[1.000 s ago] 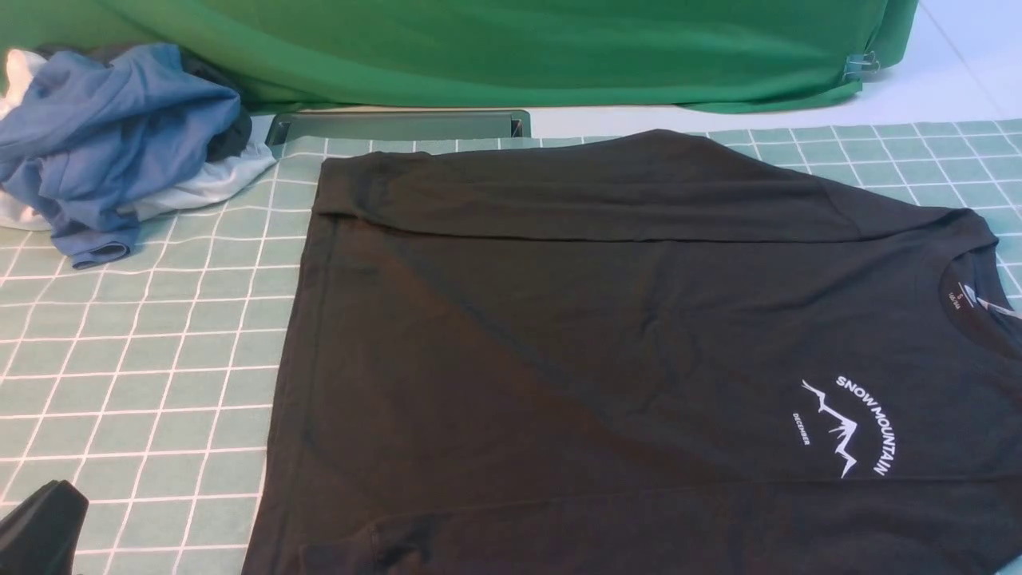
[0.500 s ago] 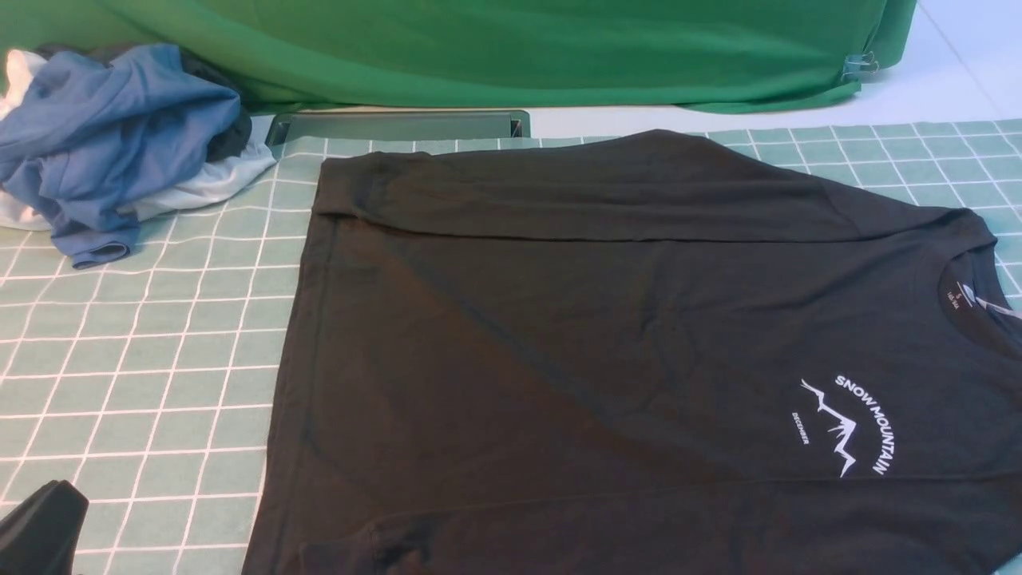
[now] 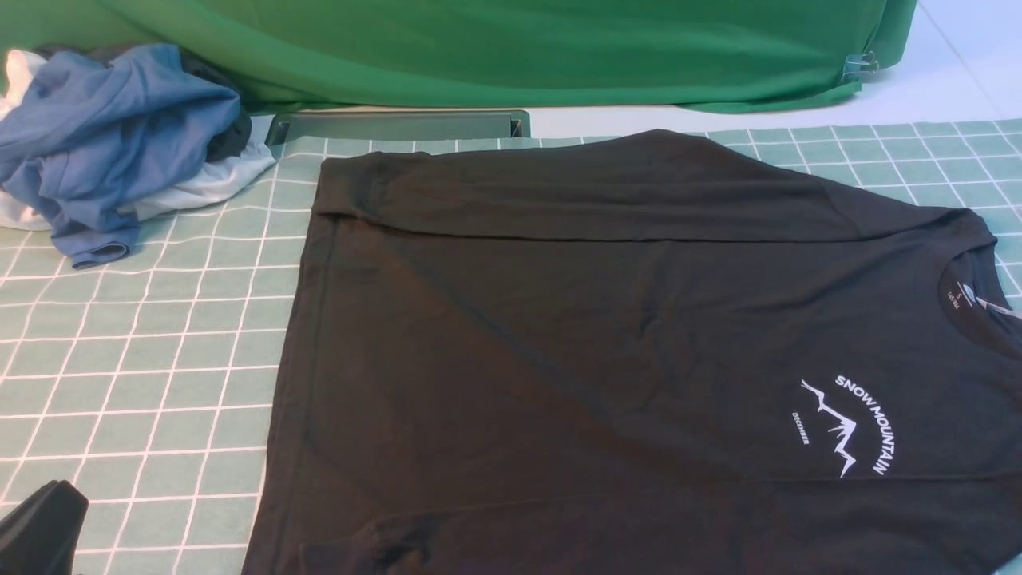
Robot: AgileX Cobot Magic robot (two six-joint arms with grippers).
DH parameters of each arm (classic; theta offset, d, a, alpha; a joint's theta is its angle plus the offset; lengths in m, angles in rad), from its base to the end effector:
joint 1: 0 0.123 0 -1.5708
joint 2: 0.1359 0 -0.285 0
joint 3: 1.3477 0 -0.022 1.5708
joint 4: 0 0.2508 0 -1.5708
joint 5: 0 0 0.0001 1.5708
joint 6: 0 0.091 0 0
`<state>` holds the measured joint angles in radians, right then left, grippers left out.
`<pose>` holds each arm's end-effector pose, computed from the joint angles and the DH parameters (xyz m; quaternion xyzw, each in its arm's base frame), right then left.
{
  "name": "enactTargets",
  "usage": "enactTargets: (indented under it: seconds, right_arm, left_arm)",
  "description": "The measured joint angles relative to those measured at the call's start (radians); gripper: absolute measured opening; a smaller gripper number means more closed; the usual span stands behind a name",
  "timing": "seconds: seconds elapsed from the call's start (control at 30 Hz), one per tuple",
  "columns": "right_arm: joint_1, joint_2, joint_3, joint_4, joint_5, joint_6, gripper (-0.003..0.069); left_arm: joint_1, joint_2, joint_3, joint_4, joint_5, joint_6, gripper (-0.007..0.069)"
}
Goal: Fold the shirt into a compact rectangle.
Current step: 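Grasp the left edge of the dark T-shirt lying flat on the table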
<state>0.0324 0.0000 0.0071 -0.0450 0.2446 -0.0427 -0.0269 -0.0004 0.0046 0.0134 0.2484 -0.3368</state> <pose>0.0556 0.0008 0.1886 -0.0417 0.7616 -0.0216 0.6464 0.0555 -0.0012 0.1891 -0.1139 0.7545 -0.1115 0.6366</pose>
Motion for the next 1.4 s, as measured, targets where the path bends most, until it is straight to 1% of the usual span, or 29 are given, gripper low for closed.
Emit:
enactTargets:
  seconds: [1.2, 1.27, 1.3, 1.37, 1.4]
  right_arm:
    - [0.0, 0.0, 0.0, 0.0, 0.0, 0.0, 0.024]
    - [0.0, 0.0, 0.0, 0.0, 0.0, 0.0, 0.024]
    - [0.0, 0.0, 0.0, 0.0, 0.0, 0.0, 0.024]
    - [0.0, 0.0, 0.0, 0.0, 0.0, 0.0, 0.024]
    - [0.0, 0.0, 0.0, 0.0, 0.0, 0.0, 0.024]
  left_arm:
    - [0.0, 0.0, 0.0, -0.002, -0.003, 0.026, 0.0035]
    - [0.0, 0.0, 0.0, -0.031, -0.009, 0.023, 0.0035]
    - [0.0, 0.0, 0.0, -0.075, -0.012, 0.005, 0.0035]
    - [0.0, 0.0, 0.0, -0.292, -0.016, -0.095, 0.0035]
    - [0.0, 0.0, 0.0, -0.388, -0.016, -0.124, 0.0035]
